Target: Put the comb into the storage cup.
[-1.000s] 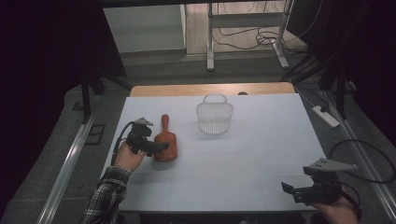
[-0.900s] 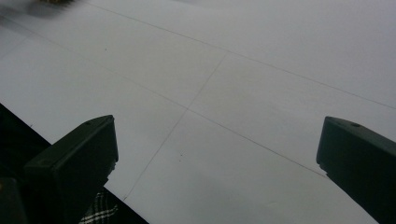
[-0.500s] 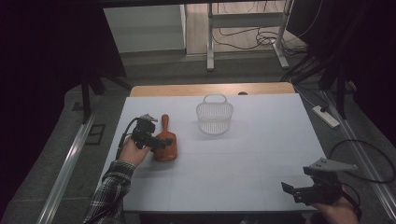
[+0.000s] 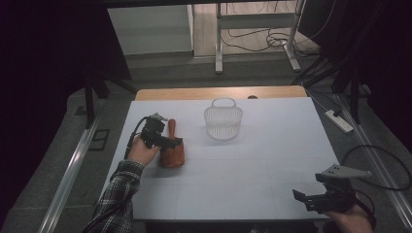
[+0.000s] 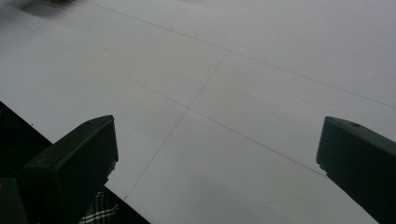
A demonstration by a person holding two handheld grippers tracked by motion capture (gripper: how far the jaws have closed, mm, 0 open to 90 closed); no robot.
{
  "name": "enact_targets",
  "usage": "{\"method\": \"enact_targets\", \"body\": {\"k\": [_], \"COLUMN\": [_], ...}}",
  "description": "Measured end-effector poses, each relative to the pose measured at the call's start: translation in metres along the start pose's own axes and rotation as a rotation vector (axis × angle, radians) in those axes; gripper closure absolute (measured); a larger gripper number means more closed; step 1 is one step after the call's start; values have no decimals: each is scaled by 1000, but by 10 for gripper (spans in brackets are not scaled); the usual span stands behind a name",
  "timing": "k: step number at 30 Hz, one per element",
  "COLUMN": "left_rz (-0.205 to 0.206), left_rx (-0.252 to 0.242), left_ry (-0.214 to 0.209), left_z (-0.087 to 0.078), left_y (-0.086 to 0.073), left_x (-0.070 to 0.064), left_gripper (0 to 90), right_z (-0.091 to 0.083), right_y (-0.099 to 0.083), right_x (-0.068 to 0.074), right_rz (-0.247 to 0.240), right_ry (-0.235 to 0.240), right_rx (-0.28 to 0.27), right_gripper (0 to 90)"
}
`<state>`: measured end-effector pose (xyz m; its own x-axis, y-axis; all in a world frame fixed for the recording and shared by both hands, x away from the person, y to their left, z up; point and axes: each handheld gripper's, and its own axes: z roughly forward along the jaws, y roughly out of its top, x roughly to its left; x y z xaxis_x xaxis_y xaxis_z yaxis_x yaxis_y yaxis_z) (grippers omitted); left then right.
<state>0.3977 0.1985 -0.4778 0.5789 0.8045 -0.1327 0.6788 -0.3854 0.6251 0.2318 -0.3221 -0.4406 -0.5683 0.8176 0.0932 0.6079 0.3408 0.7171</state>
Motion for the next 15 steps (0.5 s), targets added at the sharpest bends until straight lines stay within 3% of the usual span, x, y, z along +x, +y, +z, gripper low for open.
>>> {"method": "enact_targets", "body": {"k": [9, 15], "left_rz": [-1, 28], "left_rx": [6, 41], "left_ry": [2, 19], "left_z": [9, 16], "left_y": [7, 13], "left_x": [4, 7], "left_gripper": [16, 16], "right_z": [0, 0], "right_y": [0, 0], "right_x": [0, 0], "right_rz": [0, 0], "right_ry": [3, 4], "right_rx": [-1, 0], "right_gripper": [0, 0]}}
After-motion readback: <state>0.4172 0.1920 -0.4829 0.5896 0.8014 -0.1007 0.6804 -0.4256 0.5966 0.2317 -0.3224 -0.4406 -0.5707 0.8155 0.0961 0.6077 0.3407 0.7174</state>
